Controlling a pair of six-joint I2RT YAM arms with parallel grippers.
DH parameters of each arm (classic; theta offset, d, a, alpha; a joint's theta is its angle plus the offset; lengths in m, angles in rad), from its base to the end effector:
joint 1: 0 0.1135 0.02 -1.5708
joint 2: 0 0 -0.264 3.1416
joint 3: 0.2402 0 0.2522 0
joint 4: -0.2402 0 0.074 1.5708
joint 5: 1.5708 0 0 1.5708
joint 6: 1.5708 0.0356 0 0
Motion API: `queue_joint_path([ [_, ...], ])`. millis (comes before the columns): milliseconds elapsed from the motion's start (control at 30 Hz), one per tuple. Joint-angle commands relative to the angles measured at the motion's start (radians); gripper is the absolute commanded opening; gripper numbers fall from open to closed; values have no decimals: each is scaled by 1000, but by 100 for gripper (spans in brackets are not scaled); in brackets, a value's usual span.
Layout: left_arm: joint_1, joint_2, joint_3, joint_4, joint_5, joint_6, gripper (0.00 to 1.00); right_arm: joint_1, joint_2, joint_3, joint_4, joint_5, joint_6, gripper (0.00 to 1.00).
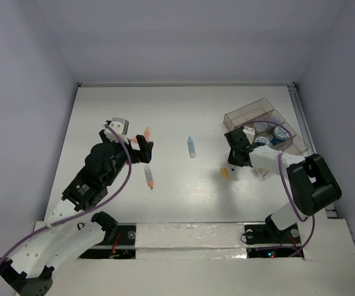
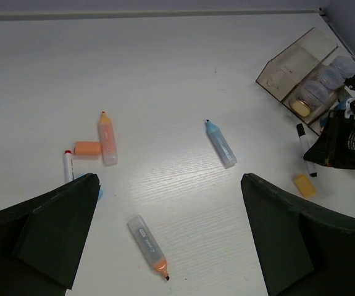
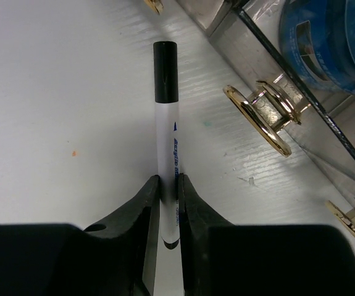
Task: Sort the stationery into containers
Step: Pick up the pen from the center of the board.
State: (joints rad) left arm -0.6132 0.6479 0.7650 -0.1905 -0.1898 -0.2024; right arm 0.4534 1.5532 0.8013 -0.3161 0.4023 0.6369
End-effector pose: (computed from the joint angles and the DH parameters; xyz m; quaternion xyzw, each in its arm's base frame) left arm 0.1302 -0.0834 0.3530 0.0856 0.7271 -0.2050 0.6496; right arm 0.2638 0.1130 0.1604 0.1365 0.9405 -0.0391 0.3088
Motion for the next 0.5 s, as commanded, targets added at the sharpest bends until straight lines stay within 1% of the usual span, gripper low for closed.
queue_joint_path([
  [0,6,-2,-4,52,3,11,99,-4,2,-22,90,-28,-2,0],
  [100,6,-4,-6,51,-5,11,99,-4,-16,-25,115,-36,-35,0],
  [267,6,2,-6,51,-7,11,99,-4,-137,28,107,-72,-124,0],
  [300,15,6,-6,51,-7,11,99,-4,-159,38,112,-91,-143,0],
  [333,15,7,-4,51,-8,11,99,-4,-192,61,114,-141,-154,0],
  [400,15,9,-4,51,-8,11,99,-4,-211,94,106,-193,-157,0],
  [433,15,10,-6,51,-8,9,99,-4,-215,111,104,-250,-158,0],
  [467,15,12,-6,51,-10,11,99,-4,-219,154,101,-266,-155,0],
])
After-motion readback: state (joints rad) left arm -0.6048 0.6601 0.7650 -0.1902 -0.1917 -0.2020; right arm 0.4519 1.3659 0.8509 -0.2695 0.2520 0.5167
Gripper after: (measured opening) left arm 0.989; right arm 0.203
